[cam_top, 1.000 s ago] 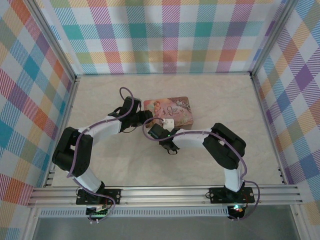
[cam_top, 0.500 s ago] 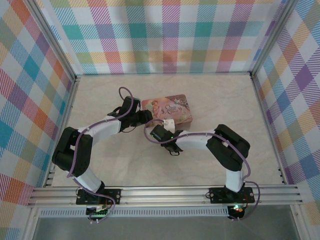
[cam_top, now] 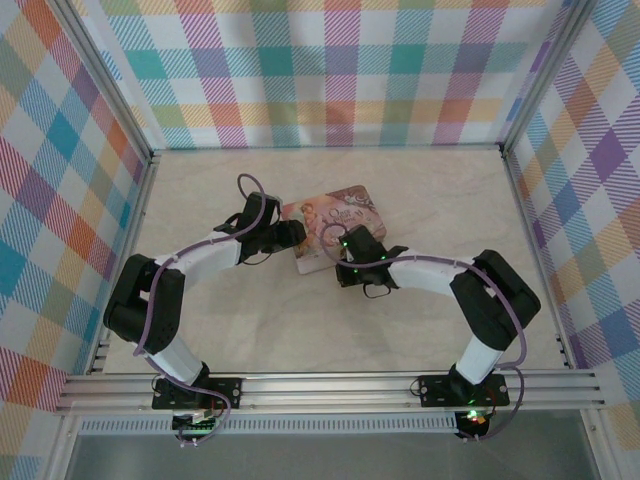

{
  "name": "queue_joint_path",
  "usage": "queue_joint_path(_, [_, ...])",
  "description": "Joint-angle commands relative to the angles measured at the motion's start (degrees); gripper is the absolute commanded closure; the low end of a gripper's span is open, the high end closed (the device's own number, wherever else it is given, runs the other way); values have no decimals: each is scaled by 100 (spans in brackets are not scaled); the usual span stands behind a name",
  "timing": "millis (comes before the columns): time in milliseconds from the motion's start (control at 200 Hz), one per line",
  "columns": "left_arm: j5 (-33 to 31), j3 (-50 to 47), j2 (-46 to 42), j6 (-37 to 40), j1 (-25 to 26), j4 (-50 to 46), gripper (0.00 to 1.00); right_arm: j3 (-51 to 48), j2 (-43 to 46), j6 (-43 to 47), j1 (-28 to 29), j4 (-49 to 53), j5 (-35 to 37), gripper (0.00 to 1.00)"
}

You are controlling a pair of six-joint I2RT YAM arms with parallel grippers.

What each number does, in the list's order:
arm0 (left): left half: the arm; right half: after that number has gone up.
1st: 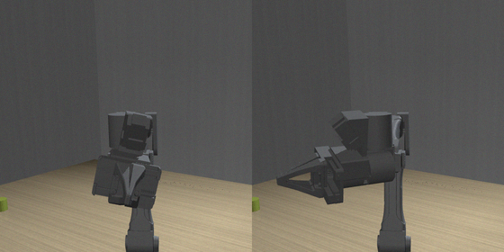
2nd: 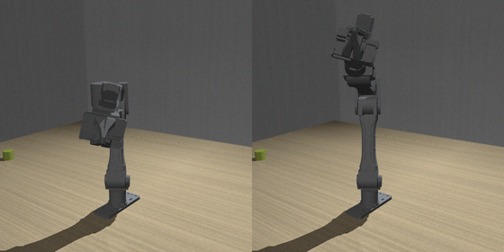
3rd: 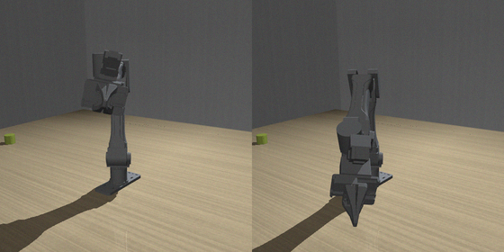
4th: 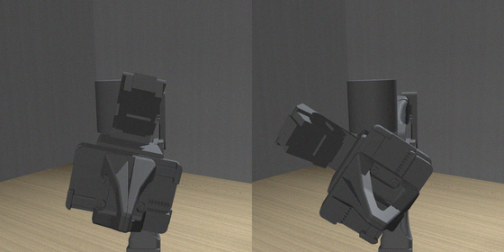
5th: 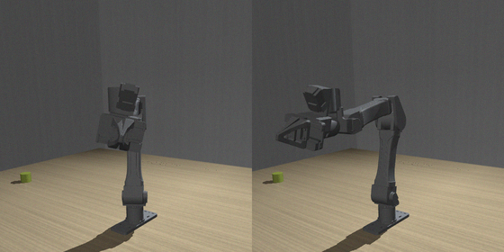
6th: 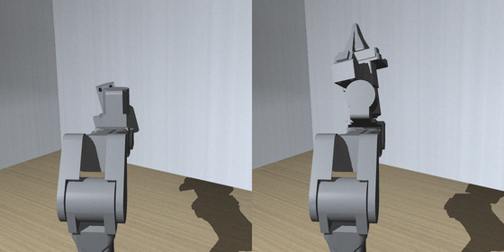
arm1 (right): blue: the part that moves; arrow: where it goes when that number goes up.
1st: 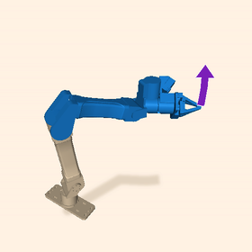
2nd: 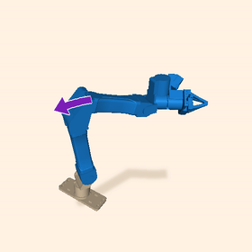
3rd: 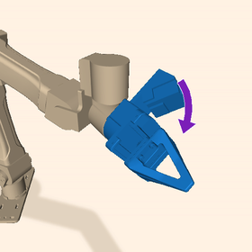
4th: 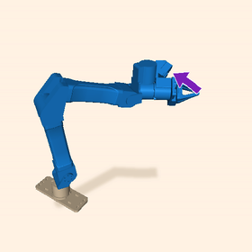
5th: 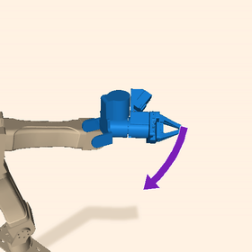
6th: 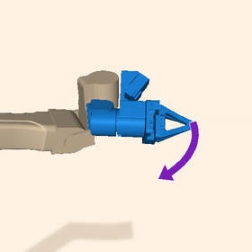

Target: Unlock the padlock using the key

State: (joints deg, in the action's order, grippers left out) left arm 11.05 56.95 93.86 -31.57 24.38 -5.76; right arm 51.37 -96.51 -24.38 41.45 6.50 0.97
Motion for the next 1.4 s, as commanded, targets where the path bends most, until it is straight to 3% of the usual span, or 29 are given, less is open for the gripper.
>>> queue_joint_path(0, [-141,96,-31,151,-162,-140,48,165,161,225,-276,-260,-2240,94])
queue_joint_path(225, [-94,97,74,140,-162,-101,48,114,-245,-178,-526,-723,-3304,88])
queue_joint_path(310, [-95,87,55,149,-162,-101,48,57,-218,-207,-524,-717,-3054,80])
queue_joint_path(390, [-92,87,27,143,-168,-118,48,-75,-17,-229,-524,-668,-2523,64])
queue_joint_path(640, [-89,59,-52,137,-171,-101,48,-362,860,-358,-379,-182,-669,52])
queue_joint_path(920, [-89,6,-87,84,-171,-66,48,-644,1197,-563,262,-255,1136,54])
queue_joint_path(1235, [-58,-9,-88,52,-171,-68,48,-617,363,-397,292,-1113,956,52])
queue_joint_path(1395, [-64,-14,-83,37,-171,-60,48,-374,52,-543,494,-1089,1306,58])
